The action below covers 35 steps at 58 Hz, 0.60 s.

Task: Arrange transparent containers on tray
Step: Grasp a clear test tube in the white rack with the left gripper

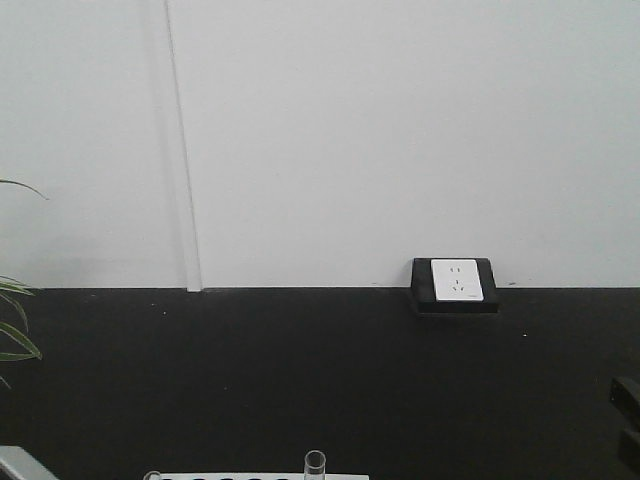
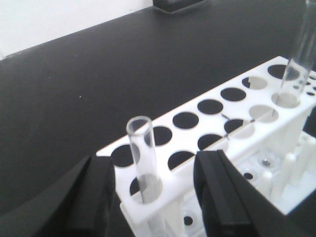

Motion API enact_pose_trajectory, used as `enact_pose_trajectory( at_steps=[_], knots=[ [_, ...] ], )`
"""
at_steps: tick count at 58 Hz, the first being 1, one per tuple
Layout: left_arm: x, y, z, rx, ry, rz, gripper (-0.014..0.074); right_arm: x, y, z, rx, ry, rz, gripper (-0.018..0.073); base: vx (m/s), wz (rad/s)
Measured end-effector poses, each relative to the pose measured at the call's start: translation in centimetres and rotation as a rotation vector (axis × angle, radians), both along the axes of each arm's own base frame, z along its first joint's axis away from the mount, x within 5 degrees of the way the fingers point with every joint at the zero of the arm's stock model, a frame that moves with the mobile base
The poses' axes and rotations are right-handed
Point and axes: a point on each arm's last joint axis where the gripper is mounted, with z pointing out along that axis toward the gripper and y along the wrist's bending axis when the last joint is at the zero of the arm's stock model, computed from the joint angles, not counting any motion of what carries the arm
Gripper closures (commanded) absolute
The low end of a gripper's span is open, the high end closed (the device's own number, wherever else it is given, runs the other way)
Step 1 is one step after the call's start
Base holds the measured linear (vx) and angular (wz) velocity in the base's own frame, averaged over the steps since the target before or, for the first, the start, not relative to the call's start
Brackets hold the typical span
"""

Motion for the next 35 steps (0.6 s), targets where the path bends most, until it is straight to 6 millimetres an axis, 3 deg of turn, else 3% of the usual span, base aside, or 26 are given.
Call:
enact_pose_trajectory(
  at_steps=[35],
  knots=[
    [3.4, -1.2, -3.0, -0.091, 0.012, 0.06, 0.0111, 0.0, 0.0, 0.0, 0.0, 0.001, 0.0, 0.0056, 0.0, 0.0]
  ],
)
